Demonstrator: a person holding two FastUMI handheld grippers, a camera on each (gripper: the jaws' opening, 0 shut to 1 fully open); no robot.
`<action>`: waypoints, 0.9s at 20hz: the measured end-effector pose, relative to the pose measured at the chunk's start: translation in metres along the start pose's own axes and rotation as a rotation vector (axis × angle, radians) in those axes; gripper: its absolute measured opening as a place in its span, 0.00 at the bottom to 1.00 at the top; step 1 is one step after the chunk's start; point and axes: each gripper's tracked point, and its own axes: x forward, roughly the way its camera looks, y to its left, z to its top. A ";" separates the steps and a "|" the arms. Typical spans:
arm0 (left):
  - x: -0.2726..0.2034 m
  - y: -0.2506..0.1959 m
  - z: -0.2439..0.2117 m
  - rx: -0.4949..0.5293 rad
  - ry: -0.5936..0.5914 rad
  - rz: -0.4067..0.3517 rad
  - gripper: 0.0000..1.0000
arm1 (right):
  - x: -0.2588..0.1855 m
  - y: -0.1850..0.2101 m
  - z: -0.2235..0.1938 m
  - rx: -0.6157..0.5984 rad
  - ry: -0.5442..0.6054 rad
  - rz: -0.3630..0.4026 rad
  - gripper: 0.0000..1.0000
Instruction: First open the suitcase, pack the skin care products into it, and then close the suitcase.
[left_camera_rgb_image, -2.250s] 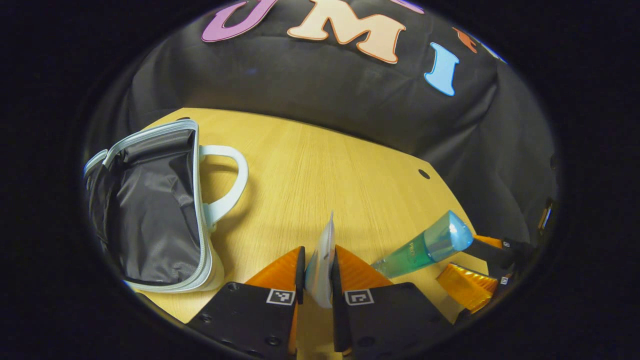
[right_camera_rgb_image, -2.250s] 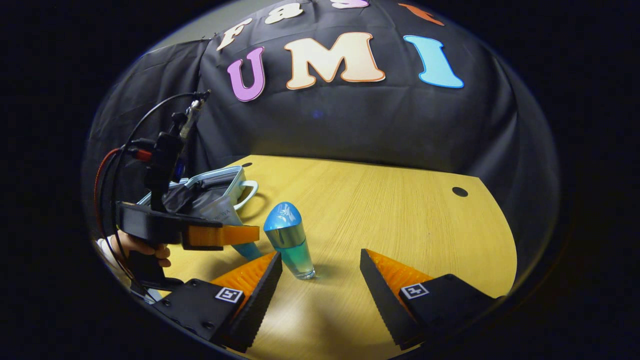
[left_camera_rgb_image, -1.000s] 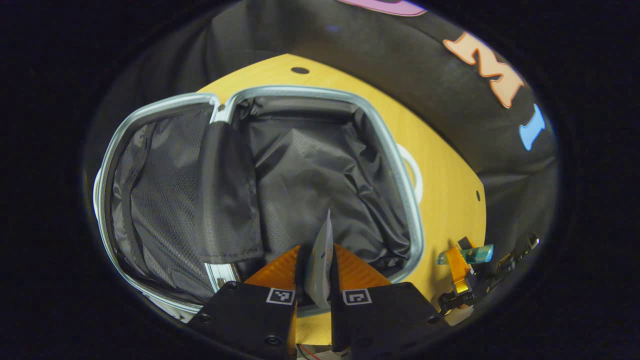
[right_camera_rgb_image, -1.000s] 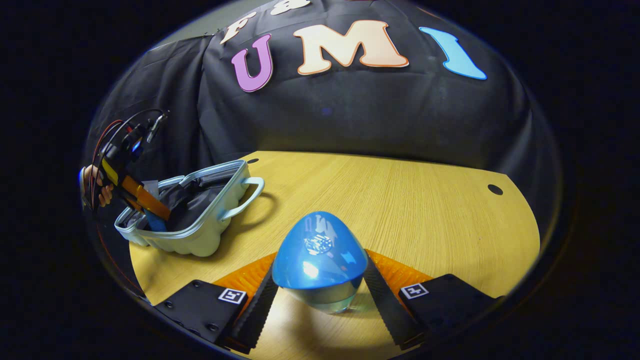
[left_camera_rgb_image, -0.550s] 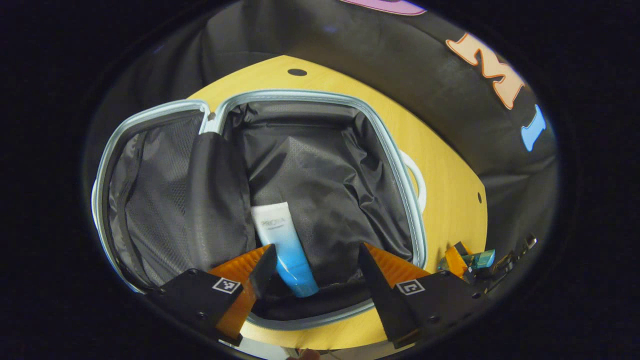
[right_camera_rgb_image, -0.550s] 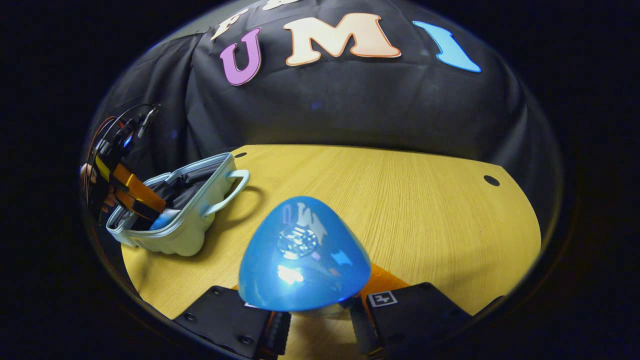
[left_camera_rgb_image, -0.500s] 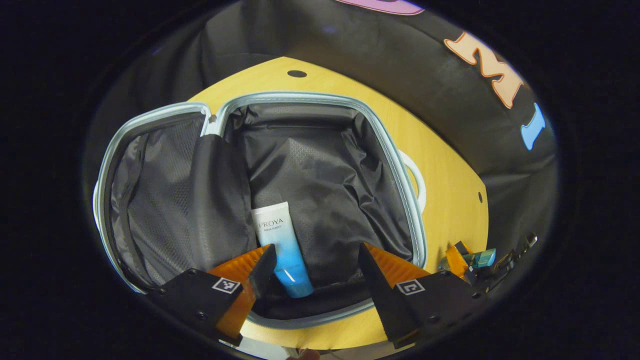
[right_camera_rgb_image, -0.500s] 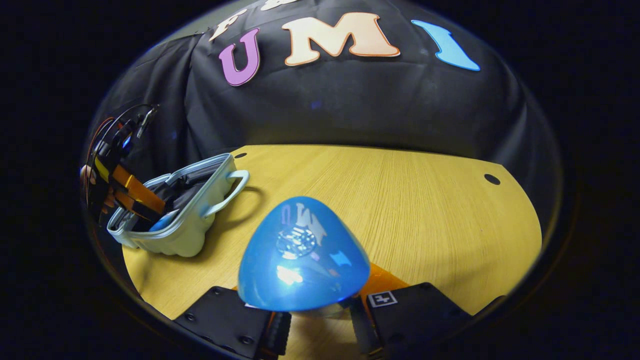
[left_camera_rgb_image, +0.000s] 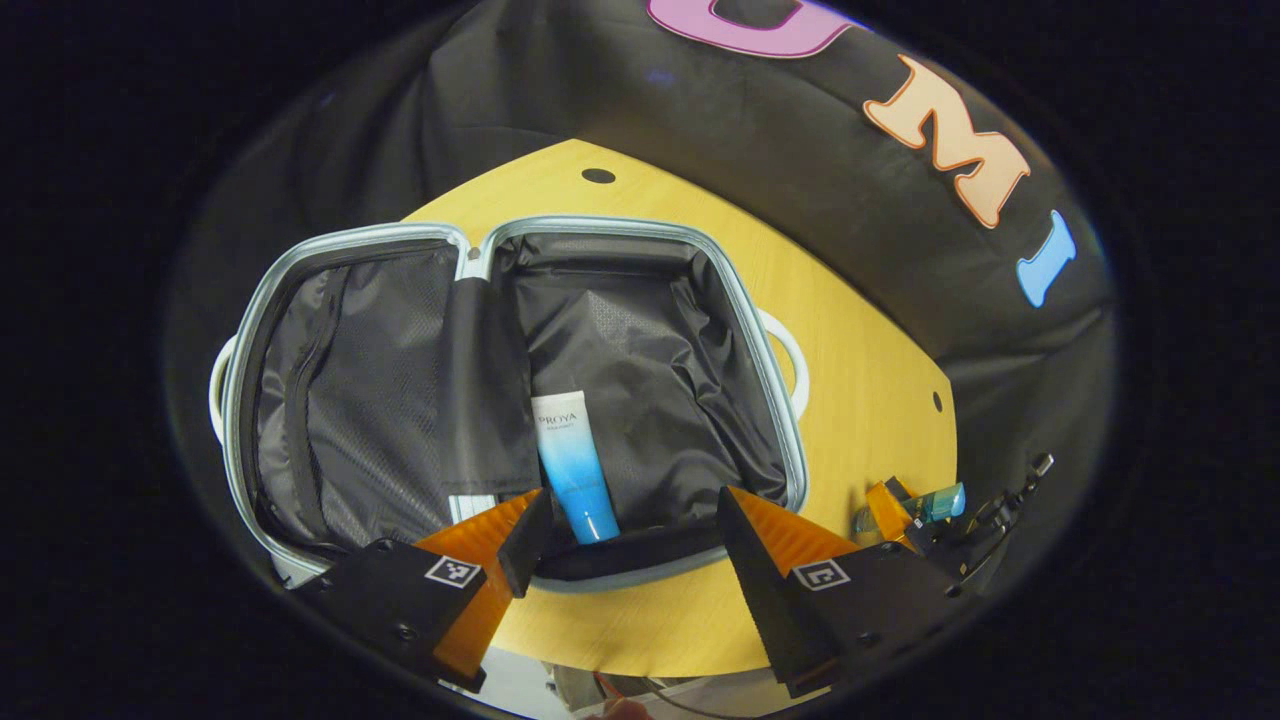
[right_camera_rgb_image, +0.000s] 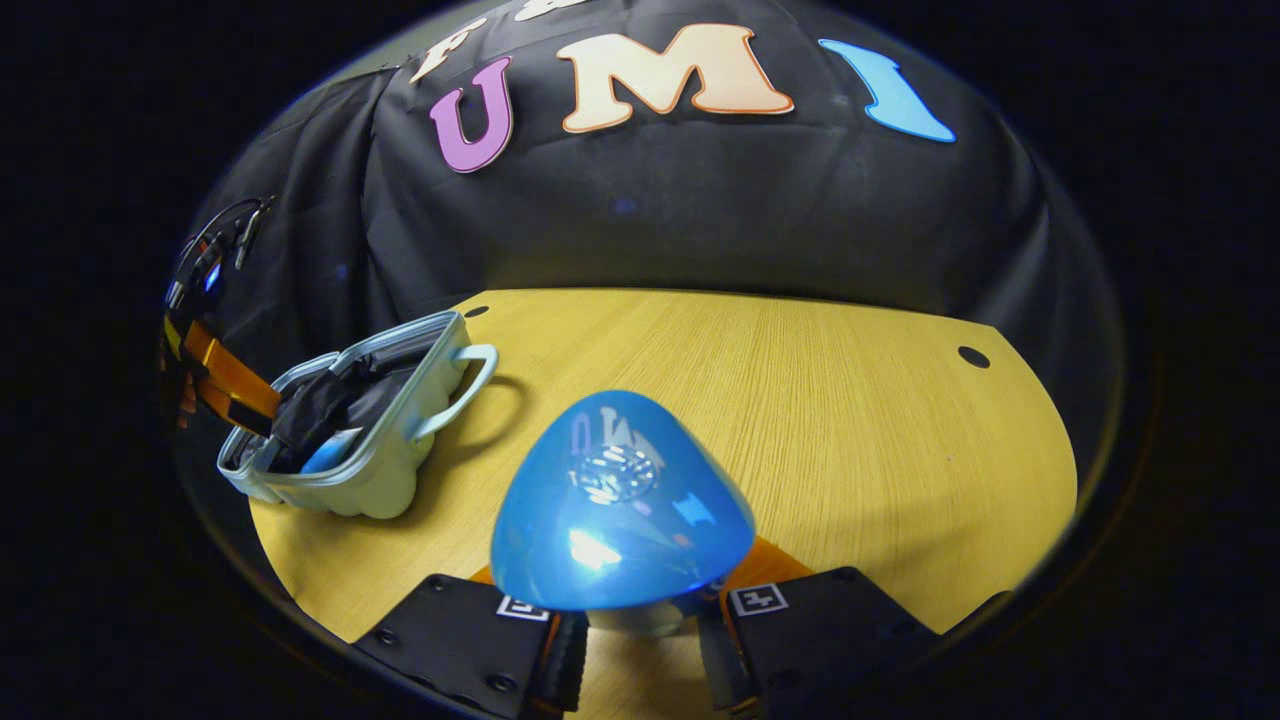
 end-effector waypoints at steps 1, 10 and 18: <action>-0.007 0.000 -0.001 -0.004 -0.008 -0.012 0.94 | -0.006 0.005 0.006 -0.005 -0.004 0.002 0.51; -0.063 0.031 -0.022 -0.035 -0.045 -0.032 0.96 | -0.044 0.144 0.071 -0.082 -0.039 0.192 0.51; -0.100 0.108 -0.019 -0.140 -0.087 0.005 0.97 | 0.013 0.282 0.088 -0.190 -0.019 0.350 0.51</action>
